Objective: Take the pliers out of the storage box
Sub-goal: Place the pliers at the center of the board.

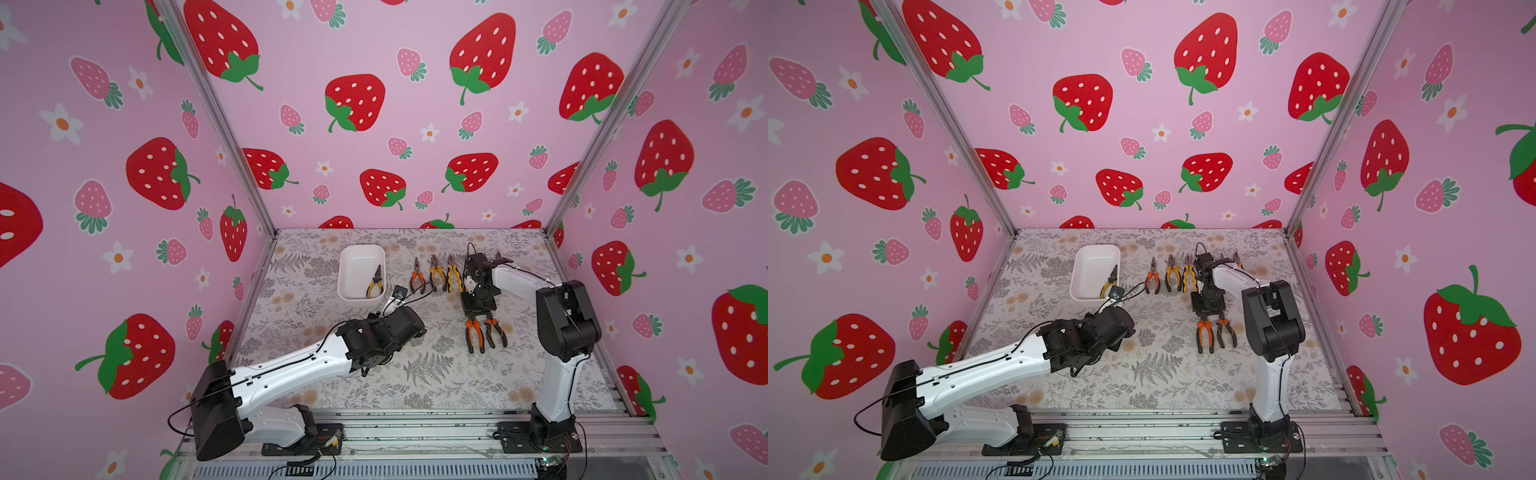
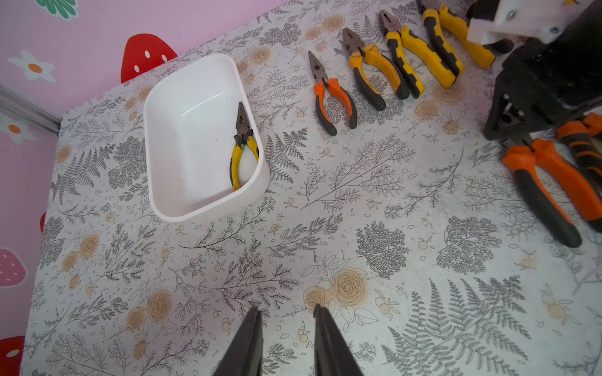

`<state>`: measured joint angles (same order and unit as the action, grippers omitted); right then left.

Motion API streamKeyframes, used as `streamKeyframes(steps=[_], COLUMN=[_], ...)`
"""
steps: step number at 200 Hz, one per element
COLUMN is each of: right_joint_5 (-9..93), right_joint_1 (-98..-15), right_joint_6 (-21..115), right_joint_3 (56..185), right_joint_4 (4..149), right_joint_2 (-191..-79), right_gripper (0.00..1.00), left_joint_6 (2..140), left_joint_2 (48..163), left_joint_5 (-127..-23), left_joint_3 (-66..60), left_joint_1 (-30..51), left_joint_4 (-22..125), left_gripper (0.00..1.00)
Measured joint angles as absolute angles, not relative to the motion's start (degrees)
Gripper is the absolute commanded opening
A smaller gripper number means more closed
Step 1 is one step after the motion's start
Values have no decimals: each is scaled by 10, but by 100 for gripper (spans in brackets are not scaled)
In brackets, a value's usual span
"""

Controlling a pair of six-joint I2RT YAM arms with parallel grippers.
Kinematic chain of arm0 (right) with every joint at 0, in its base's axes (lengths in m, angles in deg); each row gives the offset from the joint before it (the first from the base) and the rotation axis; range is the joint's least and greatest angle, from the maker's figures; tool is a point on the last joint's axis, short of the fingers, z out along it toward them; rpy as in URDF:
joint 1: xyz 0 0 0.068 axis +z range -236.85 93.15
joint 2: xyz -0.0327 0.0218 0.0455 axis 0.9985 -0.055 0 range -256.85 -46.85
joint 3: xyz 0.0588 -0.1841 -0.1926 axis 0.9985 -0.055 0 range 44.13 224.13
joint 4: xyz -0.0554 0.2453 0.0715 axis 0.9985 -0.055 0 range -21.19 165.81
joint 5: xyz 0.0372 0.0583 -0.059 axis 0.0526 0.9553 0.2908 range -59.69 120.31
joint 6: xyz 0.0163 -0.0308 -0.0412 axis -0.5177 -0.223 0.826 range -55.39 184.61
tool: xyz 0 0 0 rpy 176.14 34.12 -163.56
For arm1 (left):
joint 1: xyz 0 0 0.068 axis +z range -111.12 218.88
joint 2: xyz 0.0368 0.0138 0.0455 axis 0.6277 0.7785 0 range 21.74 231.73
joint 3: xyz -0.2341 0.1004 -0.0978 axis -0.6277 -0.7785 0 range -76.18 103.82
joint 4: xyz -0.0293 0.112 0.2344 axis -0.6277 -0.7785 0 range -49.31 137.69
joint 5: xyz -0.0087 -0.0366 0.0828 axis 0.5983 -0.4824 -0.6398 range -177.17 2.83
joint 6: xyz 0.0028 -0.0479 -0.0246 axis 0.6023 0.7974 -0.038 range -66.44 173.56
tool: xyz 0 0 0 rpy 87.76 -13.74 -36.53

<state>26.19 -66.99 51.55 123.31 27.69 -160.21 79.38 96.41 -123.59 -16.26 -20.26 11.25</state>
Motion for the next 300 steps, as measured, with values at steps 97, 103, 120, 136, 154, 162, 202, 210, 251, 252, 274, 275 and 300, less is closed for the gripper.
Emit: streamKeyframes(steps=[97, 103, 120, 136, 154, 162, 202, 210, 251, 252, 274, 275, 300], right_joint_5=[241, 237, 226, 217, 209, 206, 208, 209, 219, 219, 220, 220, 220], right_joint_1=[-670, -670, -670, -666, -656, -649, -595, -584, -555, -555, -555, -555, -555], right_joint_6=[513, 513, 513, 511, 505, 503, 478, 473, 451, 451, 446, 446, 446], right_joint_3=[1233, 1234, 1236, 1247, 1253, 1252, 1211, 1196, 1126, 1126, 1108, 1108, 1095], right_joint_4=[283, 282, 275, 267, 269, 269, 267, 266, 251, 251, 250, 250, 250], right_joint_2=[-1595, -1588, -1552, -1494, -1406, -1368, -1245, -1238, -1224, -1224, -1206, -1205, -1193], right_gripper=[40, 40, 40, 40, 40, 40, 41, 41, 41, 41, 41, 41, 41], left_joint_6=[794, 793, 791, 784, 771, 763, 717, 707, 685, 685, 676, 676, 667], left_joint_2=[964, 964, 964, 965, 974, 986, 1114, 1144, 1282, 1284, 1340, 1342, 1394], left_joint_5=[-1235, -1233, -1223, -1202, -1165, -1146, -1073, -1056, -989, -988, -969, -969, -951], left_joint_3=[-163, -163, -163, -163, -162, -157, -64, -39, 62, 64, 111, 113, 157], left_joint_1=[-197, -193, -171, -133, -72, -40, 74, 91, 150, 150, 158, 158, 158], left_joint_4=[112, 112, 111, 108, 105, 101, 82, 78, 68, 67, 57, 57, 50], left_gripper=[31, 32, 34, 36, 37, 38, 39, 38, 37, 37, 37, 37, 36])
